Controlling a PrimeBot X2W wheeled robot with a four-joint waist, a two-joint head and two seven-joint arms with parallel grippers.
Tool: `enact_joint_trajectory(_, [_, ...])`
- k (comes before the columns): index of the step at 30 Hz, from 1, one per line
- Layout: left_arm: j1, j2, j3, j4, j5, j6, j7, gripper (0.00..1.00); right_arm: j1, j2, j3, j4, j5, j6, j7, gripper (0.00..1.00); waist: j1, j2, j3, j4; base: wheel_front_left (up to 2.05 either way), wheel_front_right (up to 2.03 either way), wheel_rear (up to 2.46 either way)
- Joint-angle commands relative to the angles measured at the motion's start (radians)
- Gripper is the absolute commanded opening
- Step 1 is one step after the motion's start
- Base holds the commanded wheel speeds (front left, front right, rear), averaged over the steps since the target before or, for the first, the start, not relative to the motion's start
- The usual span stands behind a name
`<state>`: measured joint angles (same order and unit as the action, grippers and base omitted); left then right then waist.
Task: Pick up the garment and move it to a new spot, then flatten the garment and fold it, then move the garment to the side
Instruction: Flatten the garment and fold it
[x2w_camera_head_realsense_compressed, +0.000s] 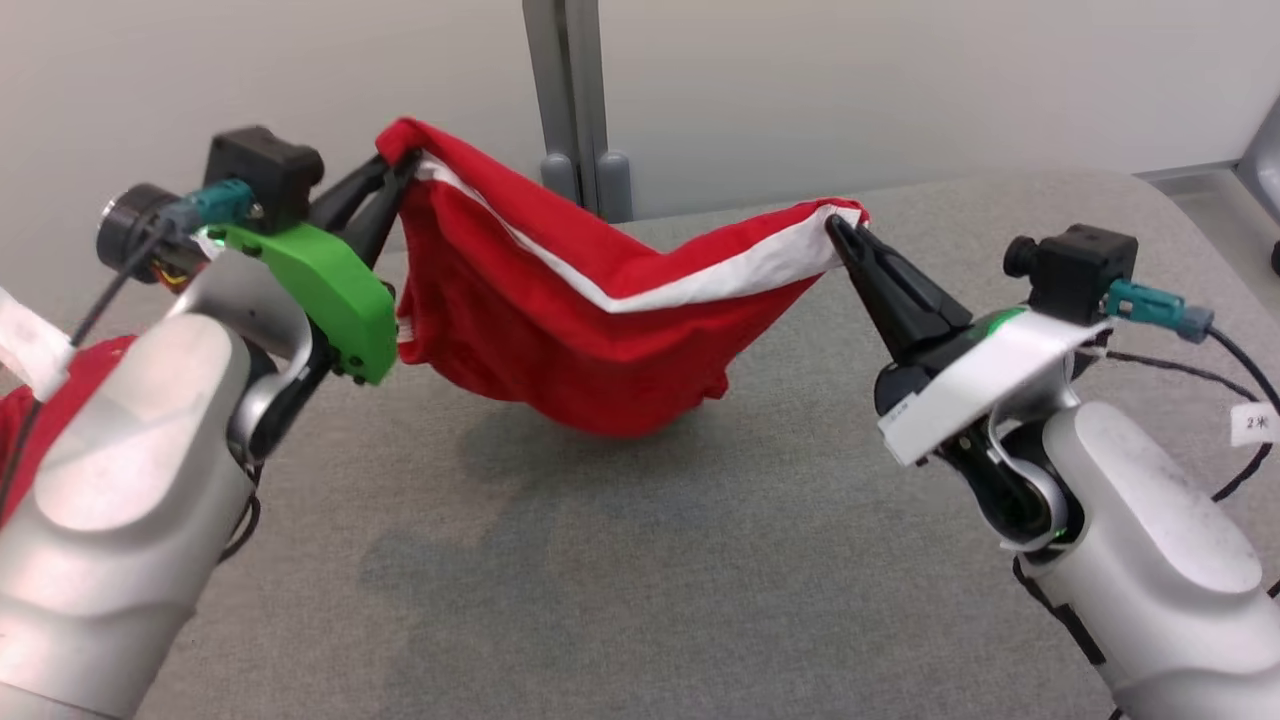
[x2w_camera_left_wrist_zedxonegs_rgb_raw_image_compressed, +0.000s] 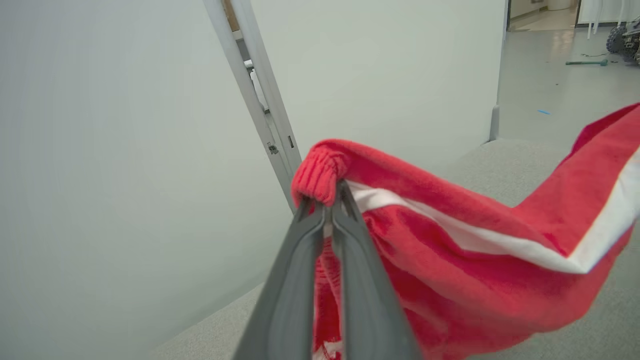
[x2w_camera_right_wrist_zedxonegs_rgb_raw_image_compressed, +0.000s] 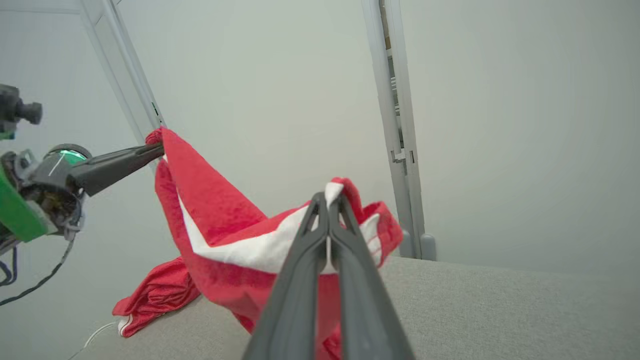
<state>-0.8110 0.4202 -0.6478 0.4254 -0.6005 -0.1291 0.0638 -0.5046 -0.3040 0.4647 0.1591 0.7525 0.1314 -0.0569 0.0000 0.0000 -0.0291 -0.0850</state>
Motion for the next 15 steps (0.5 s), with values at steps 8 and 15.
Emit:
enact_joint_trajectory(8, [-0.105,0.004,0.037,-0.018,-0.097,0.001,0.057,0.0,-0.118,0.085,-0.096,0.094,0.024,-0.001,0.131,0.0,0.0,0.0,-0.058,0.026,0.0,0.0,0.0])
enact_joint_trajectory(15, [-0.098,0.008,0.026,-0.028,-0.118,0.001,0.08,0.0,-0.158,0.111,-0.167,0.154,-0.07,-0.001,0.268,0.0,0.0,0.0,-0.083,0.03,0.0,0.0,0.0])
